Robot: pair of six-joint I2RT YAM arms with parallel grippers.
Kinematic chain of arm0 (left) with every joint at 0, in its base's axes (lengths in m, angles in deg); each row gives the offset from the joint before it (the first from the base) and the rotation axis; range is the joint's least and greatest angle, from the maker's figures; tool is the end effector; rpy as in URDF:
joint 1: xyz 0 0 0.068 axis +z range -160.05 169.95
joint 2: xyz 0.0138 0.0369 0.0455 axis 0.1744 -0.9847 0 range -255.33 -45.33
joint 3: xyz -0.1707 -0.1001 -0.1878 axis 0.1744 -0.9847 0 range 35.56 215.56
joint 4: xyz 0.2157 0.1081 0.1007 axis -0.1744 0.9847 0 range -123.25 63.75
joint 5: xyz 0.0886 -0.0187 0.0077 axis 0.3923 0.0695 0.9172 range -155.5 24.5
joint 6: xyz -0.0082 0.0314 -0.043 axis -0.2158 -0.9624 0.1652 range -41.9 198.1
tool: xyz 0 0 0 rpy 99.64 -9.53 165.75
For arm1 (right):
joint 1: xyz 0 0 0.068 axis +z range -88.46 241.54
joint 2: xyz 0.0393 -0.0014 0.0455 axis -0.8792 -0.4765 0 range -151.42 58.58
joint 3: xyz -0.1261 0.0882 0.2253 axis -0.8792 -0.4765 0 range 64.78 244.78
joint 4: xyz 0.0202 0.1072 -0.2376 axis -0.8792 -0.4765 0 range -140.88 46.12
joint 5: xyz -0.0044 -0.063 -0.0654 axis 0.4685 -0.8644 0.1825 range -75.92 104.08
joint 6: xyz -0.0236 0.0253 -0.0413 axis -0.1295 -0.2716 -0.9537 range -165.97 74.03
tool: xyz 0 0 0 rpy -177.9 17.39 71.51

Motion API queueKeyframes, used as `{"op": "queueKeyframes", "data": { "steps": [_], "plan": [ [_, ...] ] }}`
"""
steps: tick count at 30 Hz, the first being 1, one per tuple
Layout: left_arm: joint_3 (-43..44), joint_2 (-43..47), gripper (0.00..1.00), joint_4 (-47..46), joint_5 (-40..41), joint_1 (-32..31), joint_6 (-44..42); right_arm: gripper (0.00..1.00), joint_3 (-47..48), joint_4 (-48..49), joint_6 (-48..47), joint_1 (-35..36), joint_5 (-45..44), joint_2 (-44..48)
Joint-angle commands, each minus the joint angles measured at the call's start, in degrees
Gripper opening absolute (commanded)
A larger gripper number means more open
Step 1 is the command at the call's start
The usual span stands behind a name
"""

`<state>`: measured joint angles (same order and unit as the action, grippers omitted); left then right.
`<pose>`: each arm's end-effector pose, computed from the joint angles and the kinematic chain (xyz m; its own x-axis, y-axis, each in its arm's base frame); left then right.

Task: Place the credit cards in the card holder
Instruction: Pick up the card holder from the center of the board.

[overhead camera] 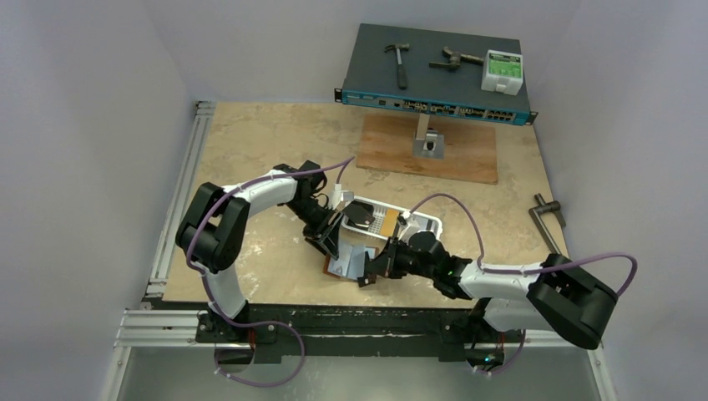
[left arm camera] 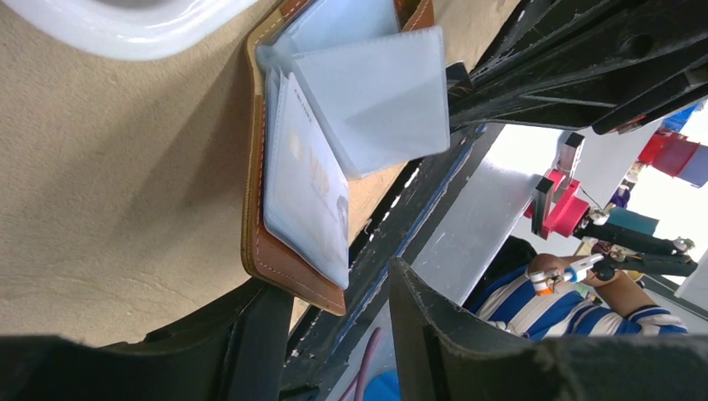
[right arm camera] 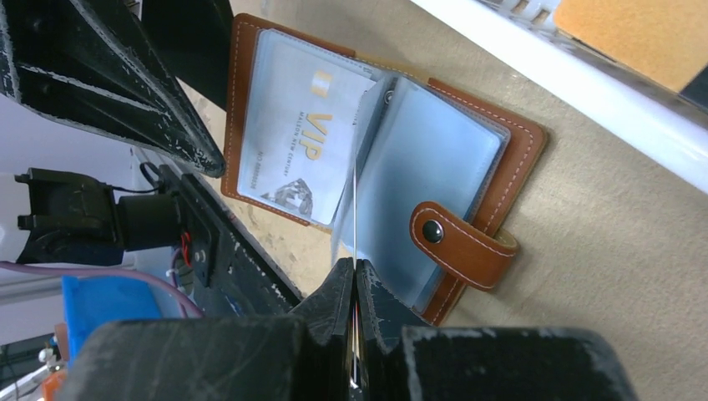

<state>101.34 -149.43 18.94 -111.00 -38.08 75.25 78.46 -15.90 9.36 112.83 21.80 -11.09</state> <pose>0.2642 -0.1693 0.1659 -0.8655 0.5003 -0.0266 0.3673 0.5976 -0.7127 0.1286 0.1680 0.1402 -0.8640 0.2251 -0.4504 -0.2405 0.6013 0.7620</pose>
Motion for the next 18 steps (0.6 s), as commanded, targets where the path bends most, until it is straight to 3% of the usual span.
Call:
{"op": "queueKeyframes", "data": {
  "steps": [1,13,18],
  "plan": [
    [1.81,-0.47,0.45,0.41,-4.19,0.51,-1.22,0.0,2.86,6.23,-1.77,-0.84,2.37,-1.07],
    [2.12,-1.61,0.45,0.6,-6.63,1.59,-1.45,0.0,5.14,10.75,-2.38,-0.89,5.58,-7.4],
    [2.69,-3.51,0.38,0.4,-2.25,1.58,-1.19,0.0,4.61,11.01,-2.13,-0.84,5.57,-8.4]
  ]
}}
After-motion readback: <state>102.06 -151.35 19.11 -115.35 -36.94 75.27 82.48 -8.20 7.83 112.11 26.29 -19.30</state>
